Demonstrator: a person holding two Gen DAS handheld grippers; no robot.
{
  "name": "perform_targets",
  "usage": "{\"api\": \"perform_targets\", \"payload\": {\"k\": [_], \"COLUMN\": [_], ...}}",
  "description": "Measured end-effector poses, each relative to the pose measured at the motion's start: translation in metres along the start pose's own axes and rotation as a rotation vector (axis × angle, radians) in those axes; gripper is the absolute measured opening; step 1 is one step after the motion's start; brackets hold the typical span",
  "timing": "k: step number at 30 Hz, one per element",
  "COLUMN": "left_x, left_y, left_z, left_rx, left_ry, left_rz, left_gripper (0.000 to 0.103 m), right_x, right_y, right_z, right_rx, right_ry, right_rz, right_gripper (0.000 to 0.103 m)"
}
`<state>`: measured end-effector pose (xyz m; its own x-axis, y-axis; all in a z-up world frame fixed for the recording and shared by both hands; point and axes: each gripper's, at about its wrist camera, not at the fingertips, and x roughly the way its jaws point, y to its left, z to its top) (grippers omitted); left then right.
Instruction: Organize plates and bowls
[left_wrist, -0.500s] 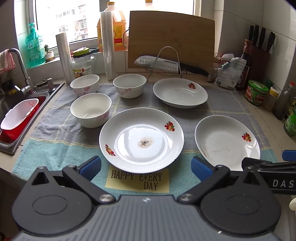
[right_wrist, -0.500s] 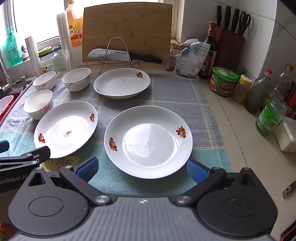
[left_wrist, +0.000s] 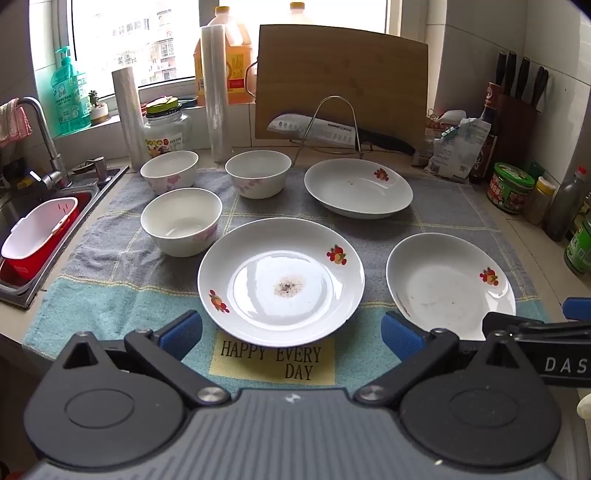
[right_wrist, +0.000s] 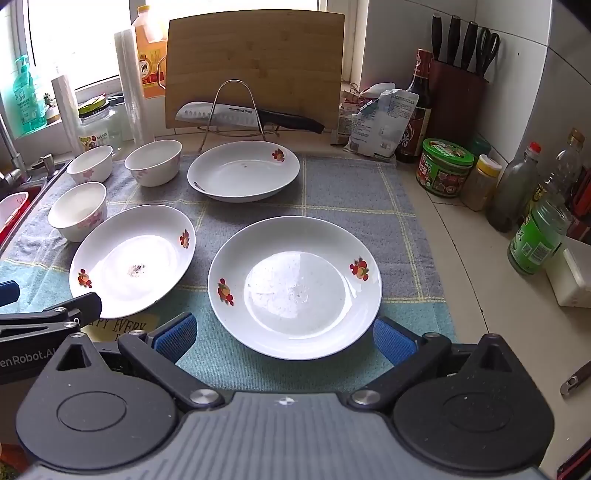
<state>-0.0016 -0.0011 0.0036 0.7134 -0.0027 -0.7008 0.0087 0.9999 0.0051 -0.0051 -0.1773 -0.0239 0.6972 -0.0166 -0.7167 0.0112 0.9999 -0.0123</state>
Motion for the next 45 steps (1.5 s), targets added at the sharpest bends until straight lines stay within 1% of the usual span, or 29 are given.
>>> {"api": "perform_targets", "payload": {"k": [6, 45], "left_x": [-0.0029, -0.0058], "left_y": [-0.001, -0.0019], "left_z": [0.0021, 0.0041], "left_rx": [-0.005, -0.007], "left_ry": [0.0, -0.005], "left_rz": [-0.001, 0.007], "left_gripper": [0.102, 0.102], "right_x": [-0.0064, -0.0082], "right_y": [0.0029, 0.0004], "right_z": [-0.0014, -0.0007], "right_rx": [-0.005, -0.006], "right_ry": [-0.01, -0.02], "right_rz": [-0.006, -0.007], "right_gripper": [0.103, 0.103]}}
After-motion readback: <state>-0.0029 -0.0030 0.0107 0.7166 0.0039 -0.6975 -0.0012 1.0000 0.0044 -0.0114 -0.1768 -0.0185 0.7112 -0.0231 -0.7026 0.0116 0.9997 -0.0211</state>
